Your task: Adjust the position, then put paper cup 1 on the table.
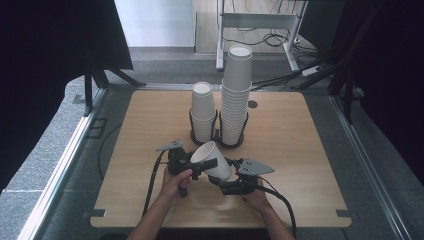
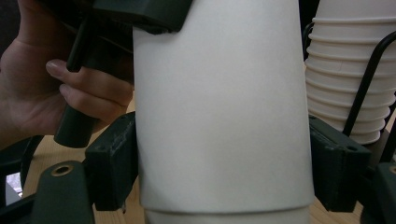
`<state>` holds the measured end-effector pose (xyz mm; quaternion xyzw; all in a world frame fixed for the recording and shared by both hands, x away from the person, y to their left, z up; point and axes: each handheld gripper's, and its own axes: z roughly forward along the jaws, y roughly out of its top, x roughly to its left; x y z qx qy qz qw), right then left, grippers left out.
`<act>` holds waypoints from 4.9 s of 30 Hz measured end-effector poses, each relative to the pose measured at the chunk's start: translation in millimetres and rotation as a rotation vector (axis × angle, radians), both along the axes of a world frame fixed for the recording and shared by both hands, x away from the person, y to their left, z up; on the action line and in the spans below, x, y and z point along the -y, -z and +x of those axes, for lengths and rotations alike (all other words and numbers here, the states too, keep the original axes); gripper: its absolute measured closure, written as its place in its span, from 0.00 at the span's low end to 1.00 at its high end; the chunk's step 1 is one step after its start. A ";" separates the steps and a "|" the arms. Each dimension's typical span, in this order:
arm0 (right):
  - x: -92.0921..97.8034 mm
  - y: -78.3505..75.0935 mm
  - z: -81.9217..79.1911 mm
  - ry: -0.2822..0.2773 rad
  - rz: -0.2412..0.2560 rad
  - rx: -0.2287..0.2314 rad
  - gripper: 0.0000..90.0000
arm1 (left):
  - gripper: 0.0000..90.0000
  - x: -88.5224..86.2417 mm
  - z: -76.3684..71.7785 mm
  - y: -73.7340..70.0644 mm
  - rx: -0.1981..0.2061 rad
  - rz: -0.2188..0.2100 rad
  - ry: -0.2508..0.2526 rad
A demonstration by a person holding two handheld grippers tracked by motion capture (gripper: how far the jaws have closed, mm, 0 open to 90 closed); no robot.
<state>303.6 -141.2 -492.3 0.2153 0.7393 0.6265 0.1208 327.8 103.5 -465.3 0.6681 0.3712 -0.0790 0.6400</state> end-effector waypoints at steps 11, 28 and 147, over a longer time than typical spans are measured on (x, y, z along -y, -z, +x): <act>-1.9 -1.8 -3.1 0.015 -0.031 0.017 0.20 | 0.11 -2.1 -4.6 -3.4 0.051 -0.011 0.004; -1.3 2.9 -0.3 0.025 -0.098 -0.020 0.15 | 0.11 -13.7 -6.8 -9.7 0.086 -0.019 -0.031; 6.7 10.6 5.5 0.089 -0.226 -0.035 0.15 | 0.12 -95.5 9.3 7.1 0.098 0.700 -0.626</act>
